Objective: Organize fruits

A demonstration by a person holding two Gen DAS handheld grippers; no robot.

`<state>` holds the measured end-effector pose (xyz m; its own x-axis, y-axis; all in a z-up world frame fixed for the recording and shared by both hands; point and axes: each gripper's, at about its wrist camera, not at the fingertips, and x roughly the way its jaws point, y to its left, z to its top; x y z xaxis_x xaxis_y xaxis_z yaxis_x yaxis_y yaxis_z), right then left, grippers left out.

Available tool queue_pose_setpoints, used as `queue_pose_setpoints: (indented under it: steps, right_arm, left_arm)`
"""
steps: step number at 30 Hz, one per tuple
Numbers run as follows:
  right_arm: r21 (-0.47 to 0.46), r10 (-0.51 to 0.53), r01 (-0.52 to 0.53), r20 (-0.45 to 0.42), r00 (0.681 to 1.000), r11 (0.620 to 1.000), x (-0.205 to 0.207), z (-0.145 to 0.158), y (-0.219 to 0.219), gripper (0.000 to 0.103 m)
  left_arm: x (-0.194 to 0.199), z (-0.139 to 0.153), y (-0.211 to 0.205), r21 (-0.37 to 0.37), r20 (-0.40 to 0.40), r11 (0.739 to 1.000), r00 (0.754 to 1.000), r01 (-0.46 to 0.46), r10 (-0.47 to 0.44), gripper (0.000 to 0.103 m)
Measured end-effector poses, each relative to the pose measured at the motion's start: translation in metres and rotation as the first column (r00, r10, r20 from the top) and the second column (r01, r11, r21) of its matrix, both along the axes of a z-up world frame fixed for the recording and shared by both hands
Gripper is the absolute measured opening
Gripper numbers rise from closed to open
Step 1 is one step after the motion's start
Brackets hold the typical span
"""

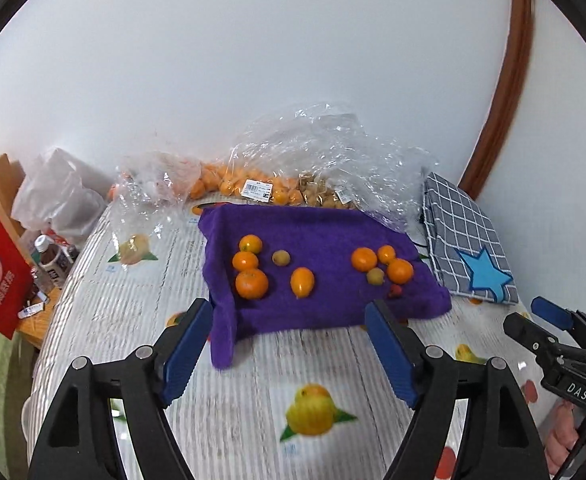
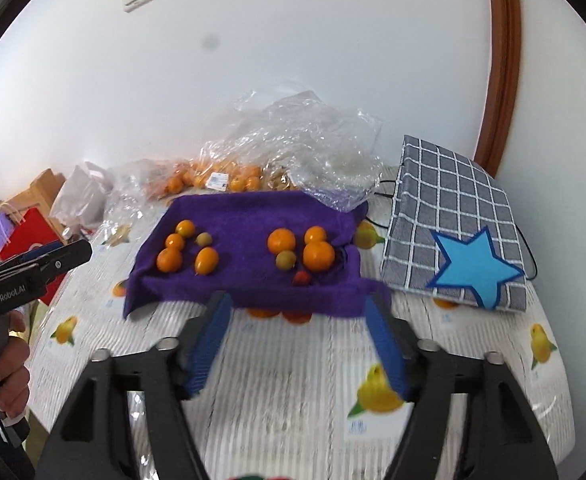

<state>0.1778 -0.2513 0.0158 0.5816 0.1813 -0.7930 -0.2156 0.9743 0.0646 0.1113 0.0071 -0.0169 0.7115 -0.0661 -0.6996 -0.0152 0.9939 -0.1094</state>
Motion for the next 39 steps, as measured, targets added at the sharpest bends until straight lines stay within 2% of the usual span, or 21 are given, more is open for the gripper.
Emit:
queue_pose_setpoints:
  steps: [5, 8, 17, 29, 39]
  right_arm:
    - [-0.041, 0.002, 0.001, 0.064, 0.998, 0.999, -0.035, 0.01, 0.0, 0.093]
    - [-0.039, 0.0, 0.003, 0.078, 0.997, 0.999, -0.052, 0.014, -0.001, 0.097]
    - [-0.025, -0.033, 0.036, 0.11, 0.993, 0.999, -0.084, 0.024, -0.008, 0.098]
    - [-0.025, -0.059, 0.063, 0.15, 0.987, 0.998, -0.099, 0.033, -0.016, 0.098]
    - [-0.022, -0.08, 0.084, 0.147, 0.986, 0.996, -0.1, 0.034, -0.023, 0.098]
  left_arm:
    - [-0.034, 0.005, -0.003, -0.004, 0.042, 1.0, 0.999, -0.015, 0.015, 0.08]
    - [-0.049, 0.007, -0.007, 0.01, 0.059, 1.0, 0.998, -0.007, 0.006, 0.084]
    - [-0.077, 0.014, -0.015, 0.049, 0.106, 0.998, 0.994, -0.029, 0.024, 0.088]
    - [-0.081, 0.015, -0.019, 0.07, 0.112, 0.997, 0.993, -0.035, 0.027, 0.088]
    - [-0.082, 0.015, -0.026, 0.079, 0.109, 0.997, 0.994, -0.024, 0.016, 0.088]
